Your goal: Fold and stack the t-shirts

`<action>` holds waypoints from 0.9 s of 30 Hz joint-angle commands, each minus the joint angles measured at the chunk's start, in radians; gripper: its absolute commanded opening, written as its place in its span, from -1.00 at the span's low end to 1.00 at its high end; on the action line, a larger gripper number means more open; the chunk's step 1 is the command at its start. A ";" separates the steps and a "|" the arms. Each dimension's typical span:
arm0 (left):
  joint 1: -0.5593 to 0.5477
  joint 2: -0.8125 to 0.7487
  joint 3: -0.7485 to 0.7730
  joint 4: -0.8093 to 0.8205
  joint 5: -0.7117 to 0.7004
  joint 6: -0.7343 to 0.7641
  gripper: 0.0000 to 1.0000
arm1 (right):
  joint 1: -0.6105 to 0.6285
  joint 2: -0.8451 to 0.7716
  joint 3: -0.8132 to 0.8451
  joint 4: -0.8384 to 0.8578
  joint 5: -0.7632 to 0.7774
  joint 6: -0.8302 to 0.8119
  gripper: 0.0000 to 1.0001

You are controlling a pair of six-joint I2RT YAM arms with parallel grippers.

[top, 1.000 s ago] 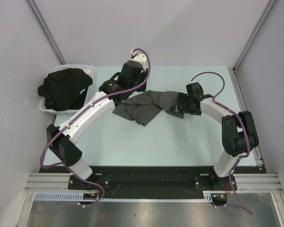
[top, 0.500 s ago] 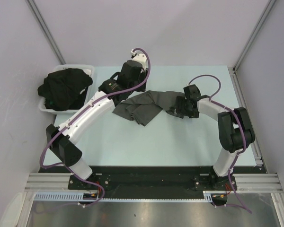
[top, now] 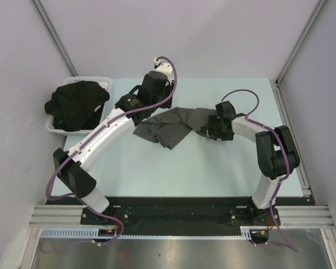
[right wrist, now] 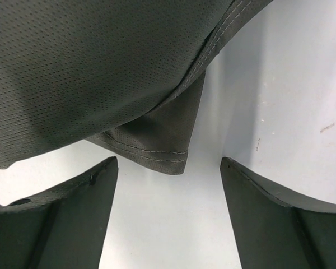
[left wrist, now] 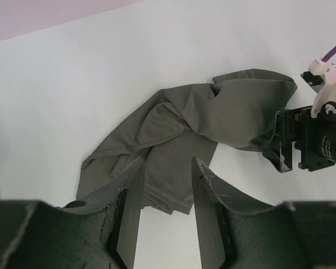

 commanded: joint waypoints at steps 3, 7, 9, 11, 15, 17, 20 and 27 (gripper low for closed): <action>-0.003 -0.052 0.027 0.011 -0.015 0.020 -0.12 | 0.001 0.027 0.013 0.021 0.008 0.005 0.48; -0.003 -0.051 0.033 0.011 -0.017 0.022 -0.12 | 0.000 0.036 0.013 0.024 -0.003 0.003 0.38; -0.003 -0.052 0.033 0.010 -0.018 0.020 -0.12 | 0.000 0.038 0.013 0.026 -0.015 0.003 0.30; -0.003 -0.054 0.030 0.010 -0.018 0.019 -0.12 | -0.003 0.039 0.013 0.026 -0.019 0.003 0.21; -0.003 -0.057 0.024 0.010 -0.018 0.022 -0.12 | -0.008 0.047 0.013 0.033 -0.062 -0.004 -0.06; -0.003 -0.055 0.024 0.010 -0.020 0.022 -0.12 | -0.009 0.052 0.013 0.035 -0.069 -0.006 -0.17; -0.003 -0.055 0.024 0.008 -0.020 0.022 -0.12 | -0.011 0.058 0.013 0.035 -0.076 -0.006 -0.29; -0.003 -0.058 0.022 0.007 -0.026 0.022 -0.12 | -0.022 0.042 0.013 0.035 -0.085 -0.012 -0.69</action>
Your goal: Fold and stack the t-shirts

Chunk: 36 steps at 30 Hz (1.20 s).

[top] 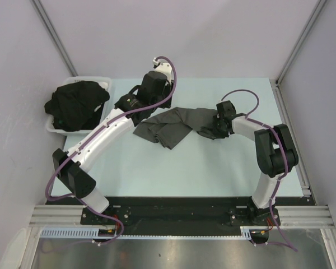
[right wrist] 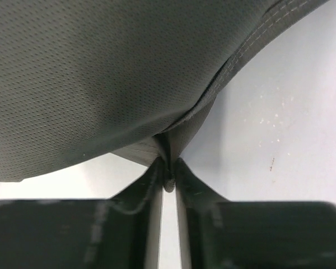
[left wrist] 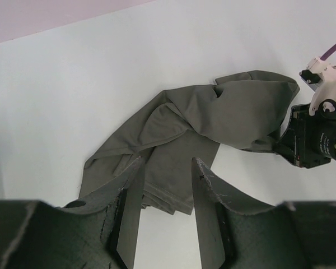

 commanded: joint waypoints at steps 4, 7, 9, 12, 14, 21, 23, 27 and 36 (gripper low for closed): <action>-0.003 -0.052 0.019 0.008 -0.018 0.021 -0.12 | -0.019 -0.030 0.008 -0.015 -0.011 -0.013 -1.00; -0.003 -0.048 0.005 0.003 -0.022 0.021 -0.12 | -0.039 -0.091 0.011 -0.007 0.000 -0.016 -1.00; -0.003 -0.046 -0.018 -0.001 -0.033 0.014 -0.12 | -0.048 -0.127 0.026 -0.016 0.005 -0.019 -1.00; -0.003 -0.046 -0.066 0.002 -0.047 -0.009 -0.12 | -0.074 -0.205 0.071 -0.041 0.017 -0.032 -1.00; -0.002 -0.046 -0.094 0.008 -0.053 -0.026 -0.12 | -0.097 -0.263 0.105 -0.059 0.054 -0.039 -1.00; -0.002 -0.022 -0.150 0.029 -0.045 -0.058 -0.11 | -0.165 -0.378 0.296 -0.141 0.092 -0.052 -1.00; -0.002 -0.011 -0.144 0.031 -0.044 -0.058 -0.11 | -0.177 -0.386 0.365 -0.171 0.104 -0.053 -1.00; -0.002 0.006 -0.142 0.034 -0.050 -0.052 -0.11 | -0.180 -0.374 0.450 -0.207 0.126 -0.062 -1.00; -0.002 0.026 -0.188 -0.023 0.016 -0.115 -0.12 | -0.182 -0.328 0.436 -0.210 0.098 -0.059 -1.00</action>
